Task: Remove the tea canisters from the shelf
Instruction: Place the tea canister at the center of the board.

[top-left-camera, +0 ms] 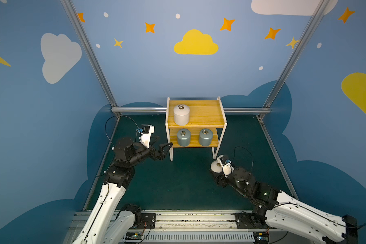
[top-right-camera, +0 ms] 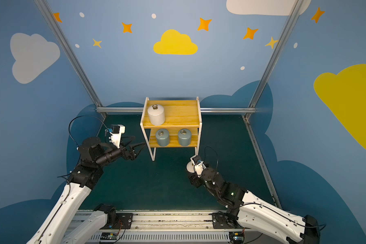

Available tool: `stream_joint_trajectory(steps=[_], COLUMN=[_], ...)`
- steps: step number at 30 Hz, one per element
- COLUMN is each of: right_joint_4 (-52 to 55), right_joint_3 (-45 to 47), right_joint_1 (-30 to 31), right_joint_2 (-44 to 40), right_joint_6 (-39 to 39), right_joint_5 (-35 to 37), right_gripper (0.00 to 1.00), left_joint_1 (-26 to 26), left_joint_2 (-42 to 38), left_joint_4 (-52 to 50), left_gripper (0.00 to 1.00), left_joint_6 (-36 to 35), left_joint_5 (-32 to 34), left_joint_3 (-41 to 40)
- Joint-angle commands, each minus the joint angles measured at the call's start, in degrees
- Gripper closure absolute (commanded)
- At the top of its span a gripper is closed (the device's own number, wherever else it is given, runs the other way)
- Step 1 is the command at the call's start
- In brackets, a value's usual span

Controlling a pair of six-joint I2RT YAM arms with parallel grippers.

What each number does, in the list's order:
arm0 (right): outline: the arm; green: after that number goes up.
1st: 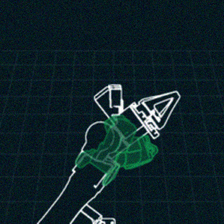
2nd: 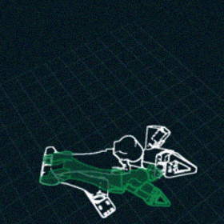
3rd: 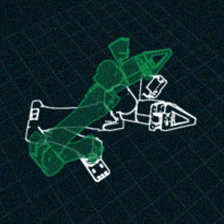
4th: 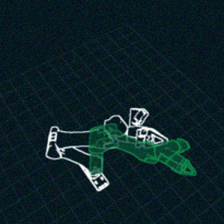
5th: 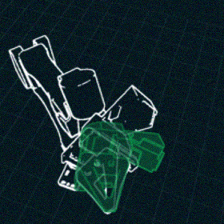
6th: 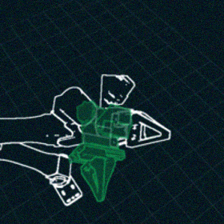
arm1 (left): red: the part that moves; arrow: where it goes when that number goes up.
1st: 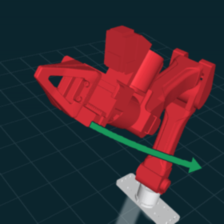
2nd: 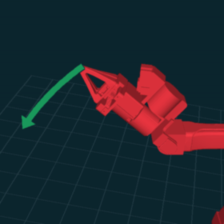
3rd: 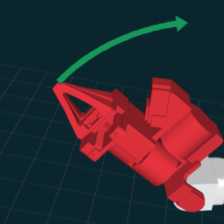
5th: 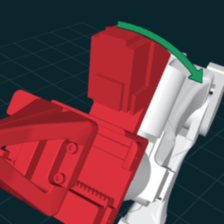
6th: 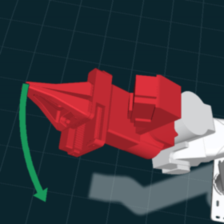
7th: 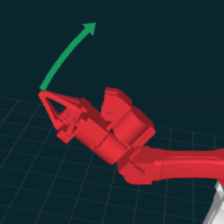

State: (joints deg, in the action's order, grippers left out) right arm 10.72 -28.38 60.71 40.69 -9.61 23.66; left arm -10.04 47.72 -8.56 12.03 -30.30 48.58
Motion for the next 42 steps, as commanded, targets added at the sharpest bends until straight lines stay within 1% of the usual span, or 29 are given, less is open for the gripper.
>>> stream_joint_trajectory(steps=[1,7,11,14,21,26,34,38,42], right_joint_4=[-10.1,-13.7,-13.7,-13.6,-18.4,-18.9,-17.8,-18.7,-19.3], right_joint_3=[3.6,10.7,12.3,13.3,18.1,21.2,24.3,24.6,24.0], right_joint_1=[1.4,4.2,5.0,5.4,5.7,5.7,5.6,5.6,5.4], right_joint_2=[-3.1,-6.2,-5.2,-3.2,-0.9,-1.0,-2.5,-1.9,0.9], right_joint_6=[-2.9,-5.2,-6.6,-9.2,-12.6,-15.7,-19.5,-19.1,-19.4], right_joint_5=[7.0,15.6,17.7,20.3,24.0,25.3,25.0,24.6,24.4], right_gripper=[0.4,0.41,0.41,0.41,0.41,0.42,0.42,0.42,0.41], left_joint_1=[-0.2,-0.1,-0.2,-0.2,-0.2,-0.2,-0.1,-0.1,-0.2], left_joint_2=[-0.2,0.8,1.1,1.0,1.0,1.0,0.9,1.0,1.0], left_joint_4=[0.2,0.3,0.4,0.6,0.5,0.6,0.6,0.6,0.6], left_gripper=[0.0,0.0,0.0,0.0,0.0,0.0,0.0,0.0,0.0], left_joint_6=[-0.1,-0.3,-0.2,-0.1,-0.3,-0.3,0.1,0.2,0.3], left_joint_5=[-0.1,-0.7,-1.0,-1.0,-1.0,-1.1,-1.2,-1.2,-1.3], left_joint_3=[-0.5,-0.4,-0.8,-1.0,-1.2,-1.3,-1.8,-1.9,-2.0])
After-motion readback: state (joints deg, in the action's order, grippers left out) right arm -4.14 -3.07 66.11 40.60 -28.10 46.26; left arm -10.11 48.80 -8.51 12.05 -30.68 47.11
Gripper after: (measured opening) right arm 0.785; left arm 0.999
